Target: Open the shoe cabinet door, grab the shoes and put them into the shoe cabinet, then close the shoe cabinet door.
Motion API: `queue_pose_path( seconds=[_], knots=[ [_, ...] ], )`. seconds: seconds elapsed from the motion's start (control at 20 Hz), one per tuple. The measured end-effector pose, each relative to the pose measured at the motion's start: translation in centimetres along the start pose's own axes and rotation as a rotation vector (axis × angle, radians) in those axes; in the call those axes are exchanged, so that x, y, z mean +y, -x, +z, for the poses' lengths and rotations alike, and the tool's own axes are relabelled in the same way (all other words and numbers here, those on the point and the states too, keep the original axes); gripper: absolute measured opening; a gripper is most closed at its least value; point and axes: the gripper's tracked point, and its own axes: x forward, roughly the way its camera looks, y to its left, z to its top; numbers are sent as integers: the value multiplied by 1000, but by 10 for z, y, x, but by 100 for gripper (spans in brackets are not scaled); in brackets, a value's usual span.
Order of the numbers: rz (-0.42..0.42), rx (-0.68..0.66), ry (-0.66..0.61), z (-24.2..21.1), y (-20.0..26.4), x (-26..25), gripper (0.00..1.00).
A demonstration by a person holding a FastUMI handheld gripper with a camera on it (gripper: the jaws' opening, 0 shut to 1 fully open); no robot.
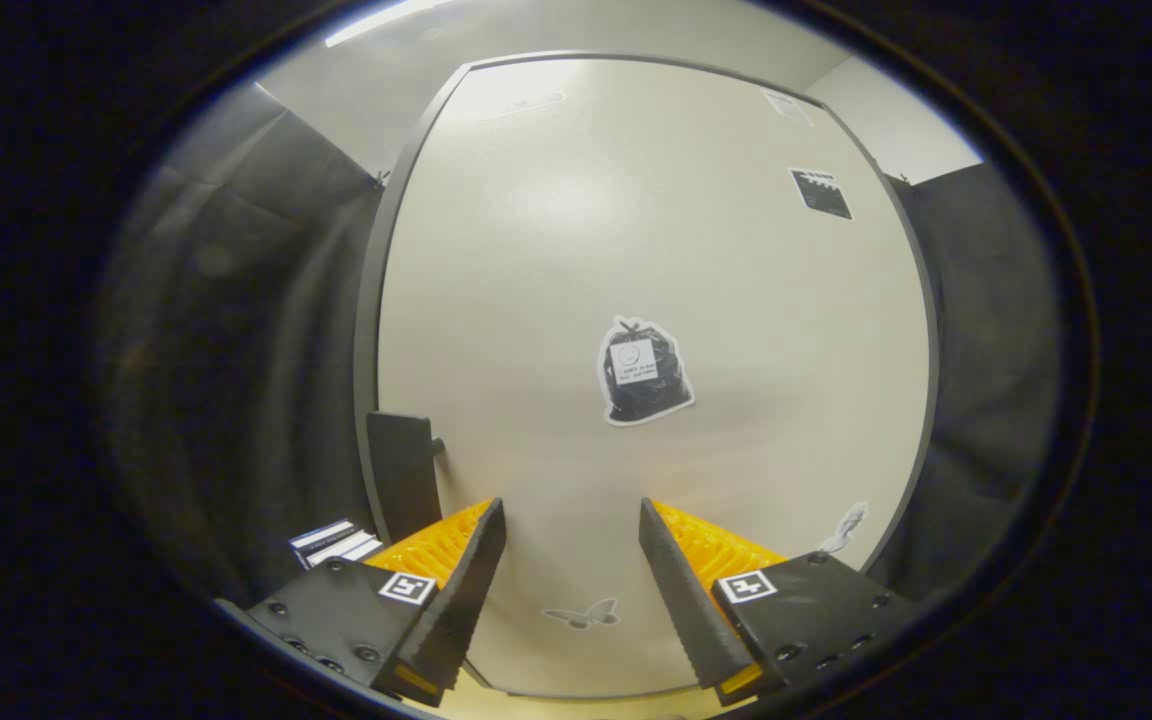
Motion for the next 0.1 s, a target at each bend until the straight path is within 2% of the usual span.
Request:
queue_pose_path(
  seconds=[0.1],
  knots=[
    [-7, -9, 10, 0, 0, 0, 87]
  ],
)
